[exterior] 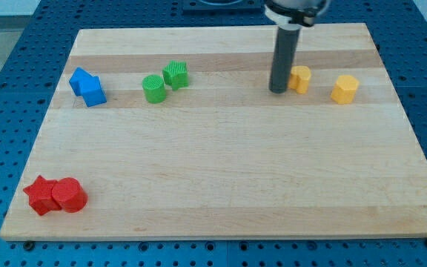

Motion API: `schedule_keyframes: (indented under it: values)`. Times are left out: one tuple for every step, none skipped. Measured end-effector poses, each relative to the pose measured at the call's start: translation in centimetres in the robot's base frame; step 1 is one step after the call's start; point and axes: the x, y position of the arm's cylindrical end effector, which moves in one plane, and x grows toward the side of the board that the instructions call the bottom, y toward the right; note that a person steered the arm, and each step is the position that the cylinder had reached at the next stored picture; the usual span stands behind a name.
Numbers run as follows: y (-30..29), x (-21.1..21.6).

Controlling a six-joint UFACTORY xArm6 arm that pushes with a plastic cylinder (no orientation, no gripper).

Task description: Push the heart into the hexagon

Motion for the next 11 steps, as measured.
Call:
schedule_keyframes:
  values:
    - [0.7,-4.3]
    - [2.7,-4.4]
    - [2.7,-3.9]
    - [1.6,-3.9]
    - [0.6,-2.2]
    - [1.0,-1.6]
    - [2.2,-1.6]
    - [2.7,-1.6]
    - [2.7,-1.6]
    - [4.3,-1.6]
    - [4.5,-1.6]
